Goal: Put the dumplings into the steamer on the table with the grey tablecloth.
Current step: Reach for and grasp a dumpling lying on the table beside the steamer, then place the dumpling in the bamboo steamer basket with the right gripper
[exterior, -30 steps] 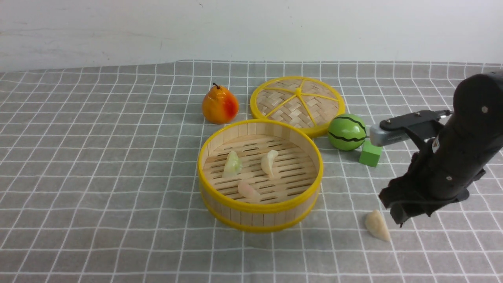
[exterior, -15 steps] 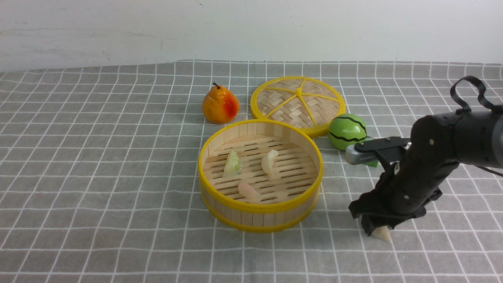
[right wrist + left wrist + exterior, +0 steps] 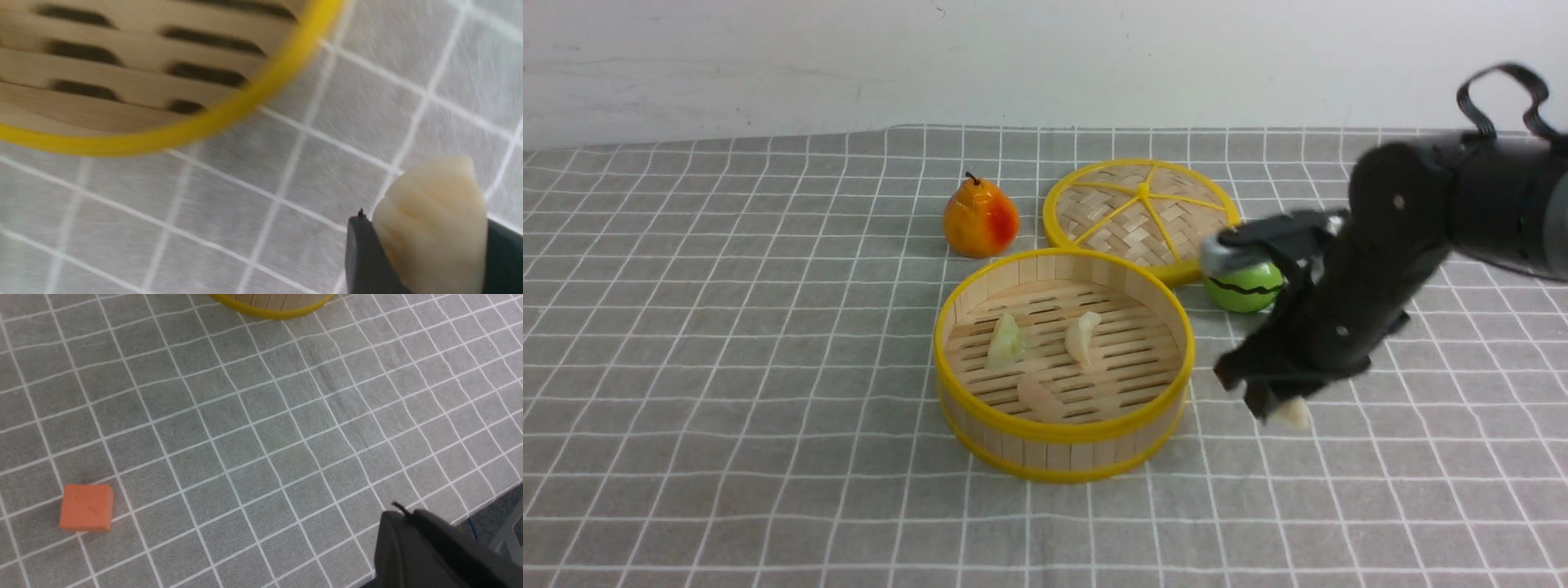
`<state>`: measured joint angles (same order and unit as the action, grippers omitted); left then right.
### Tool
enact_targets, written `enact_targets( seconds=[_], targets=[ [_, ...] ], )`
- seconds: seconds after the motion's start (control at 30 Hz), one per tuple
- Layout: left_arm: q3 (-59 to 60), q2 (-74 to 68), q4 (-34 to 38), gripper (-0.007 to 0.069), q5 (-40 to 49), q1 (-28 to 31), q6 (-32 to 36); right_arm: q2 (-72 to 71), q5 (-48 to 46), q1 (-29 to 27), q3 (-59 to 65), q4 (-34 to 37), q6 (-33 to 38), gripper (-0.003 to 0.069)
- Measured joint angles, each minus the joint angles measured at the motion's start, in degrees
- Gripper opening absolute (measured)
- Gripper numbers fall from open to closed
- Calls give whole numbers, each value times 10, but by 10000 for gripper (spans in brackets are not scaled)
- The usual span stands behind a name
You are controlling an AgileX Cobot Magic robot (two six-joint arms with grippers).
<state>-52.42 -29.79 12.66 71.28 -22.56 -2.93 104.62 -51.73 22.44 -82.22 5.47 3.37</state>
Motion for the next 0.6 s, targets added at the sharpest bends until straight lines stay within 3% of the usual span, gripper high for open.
enact_targets(
  seconds=[0.23,0.6],
  targets=[
    [0,0,0,17,-8,0,0,49,42,82,-111,7,11,282],
    [0,0,-32,24,0,0,0,170,79,92,-136,9,-7,282]
  ],
)
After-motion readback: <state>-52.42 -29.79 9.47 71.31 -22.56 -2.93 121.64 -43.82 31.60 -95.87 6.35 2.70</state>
